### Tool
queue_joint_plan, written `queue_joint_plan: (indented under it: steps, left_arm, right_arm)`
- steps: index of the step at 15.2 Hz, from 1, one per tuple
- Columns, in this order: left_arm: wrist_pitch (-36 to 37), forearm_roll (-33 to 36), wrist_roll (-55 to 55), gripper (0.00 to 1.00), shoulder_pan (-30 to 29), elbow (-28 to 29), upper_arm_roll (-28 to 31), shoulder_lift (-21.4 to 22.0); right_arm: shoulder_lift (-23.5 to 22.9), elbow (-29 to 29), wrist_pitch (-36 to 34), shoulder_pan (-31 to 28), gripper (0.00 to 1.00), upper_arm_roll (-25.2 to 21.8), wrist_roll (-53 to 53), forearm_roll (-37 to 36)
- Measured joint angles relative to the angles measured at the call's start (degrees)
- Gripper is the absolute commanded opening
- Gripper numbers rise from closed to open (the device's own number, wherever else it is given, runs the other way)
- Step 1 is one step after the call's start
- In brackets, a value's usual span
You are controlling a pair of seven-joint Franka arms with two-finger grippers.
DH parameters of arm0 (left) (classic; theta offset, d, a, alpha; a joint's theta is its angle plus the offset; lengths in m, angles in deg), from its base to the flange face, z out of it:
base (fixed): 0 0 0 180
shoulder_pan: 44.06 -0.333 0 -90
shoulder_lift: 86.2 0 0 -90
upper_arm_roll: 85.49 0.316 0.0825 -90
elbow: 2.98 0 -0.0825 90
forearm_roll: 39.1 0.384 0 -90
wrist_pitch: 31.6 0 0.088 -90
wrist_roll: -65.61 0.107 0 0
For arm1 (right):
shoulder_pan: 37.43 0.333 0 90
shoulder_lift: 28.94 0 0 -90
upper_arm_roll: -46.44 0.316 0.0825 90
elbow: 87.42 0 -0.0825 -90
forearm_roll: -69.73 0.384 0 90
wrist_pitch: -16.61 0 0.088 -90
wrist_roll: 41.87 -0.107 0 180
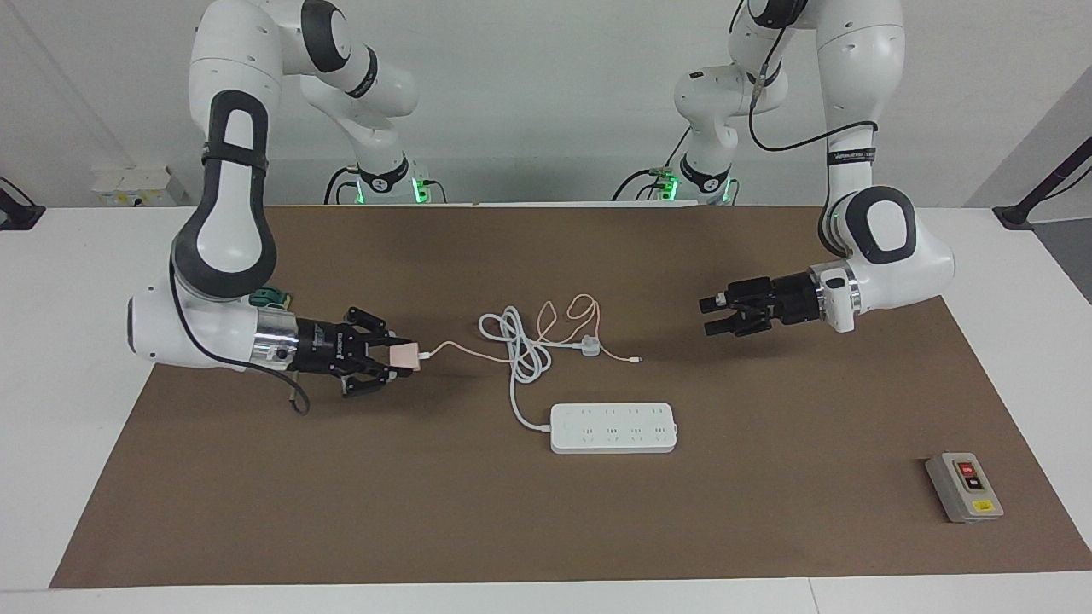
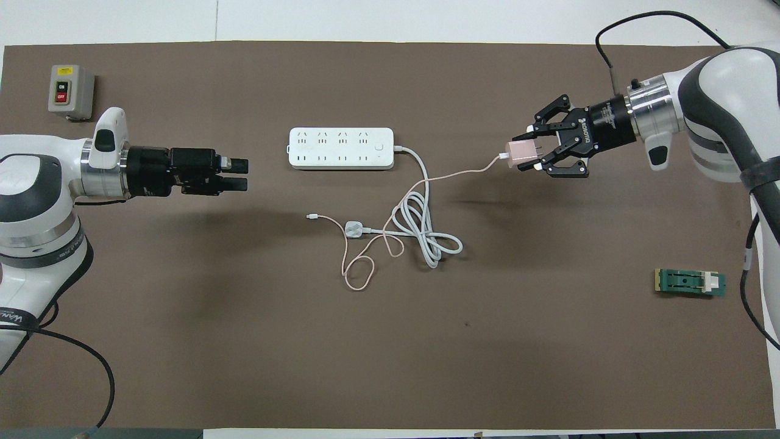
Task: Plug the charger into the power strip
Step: 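Lift the pink charger with the right gripper while the left gripper approaches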
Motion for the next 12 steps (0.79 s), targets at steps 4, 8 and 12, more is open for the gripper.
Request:
queue_joint_plan:
  steps: [4,8,12]
  left_arm:
    - [0.0,-8.1,3.3,1.00,1.2,-1.4,-1.6,-2.6]
    - [-1.0,-12.1,11.2,1.00,4.0,-2.2,-1.8,-3.9]
    - [-5.4,-17.7,15.3,1.00,7.7,-2.9,-1.8,-6.6]
  right_arm:
    - [-0.4,1.3,8.6,7.3,0.00,0.1,-7.4,3.6]
    - [-1.4,1.4,17.3,13.8,0.00,0.2,-10.9,6.4]
    - [-2.6,4.4,22.4,19.7,0.00,0.1,-14.3,6.8]
